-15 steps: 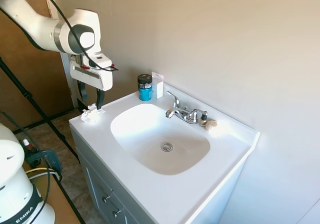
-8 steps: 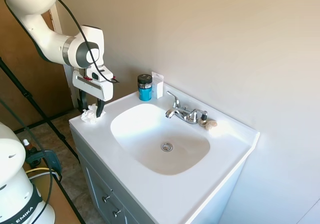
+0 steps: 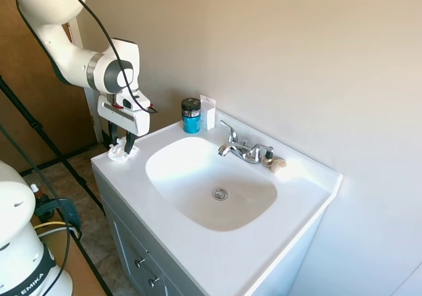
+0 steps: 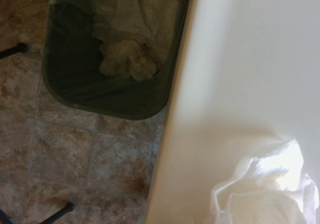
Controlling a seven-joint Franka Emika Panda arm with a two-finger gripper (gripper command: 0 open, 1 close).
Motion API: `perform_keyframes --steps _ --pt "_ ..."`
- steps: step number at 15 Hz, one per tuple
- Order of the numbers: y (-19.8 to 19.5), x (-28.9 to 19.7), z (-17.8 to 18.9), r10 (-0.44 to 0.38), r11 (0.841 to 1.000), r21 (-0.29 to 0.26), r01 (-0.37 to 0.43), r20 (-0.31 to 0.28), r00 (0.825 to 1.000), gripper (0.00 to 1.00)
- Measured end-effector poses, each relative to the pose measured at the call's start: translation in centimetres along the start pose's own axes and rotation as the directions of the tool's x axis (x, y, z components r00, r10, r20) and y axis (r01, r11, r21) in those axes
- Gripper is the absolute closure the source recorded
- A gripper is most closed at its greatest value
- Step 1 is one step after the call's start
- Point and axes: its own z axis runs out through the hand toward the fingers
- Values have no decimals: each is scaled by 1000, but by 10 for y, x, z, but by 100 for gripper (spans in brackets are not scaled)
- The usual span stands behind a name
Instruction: Throw the tissue in the trash bin
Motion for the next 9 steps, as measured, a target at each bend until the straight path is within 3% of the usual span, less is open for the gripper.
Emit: perform_keyframes --steps 9 --pt "-3 10 -8 14 1000 14 -14 -4 1000 100"
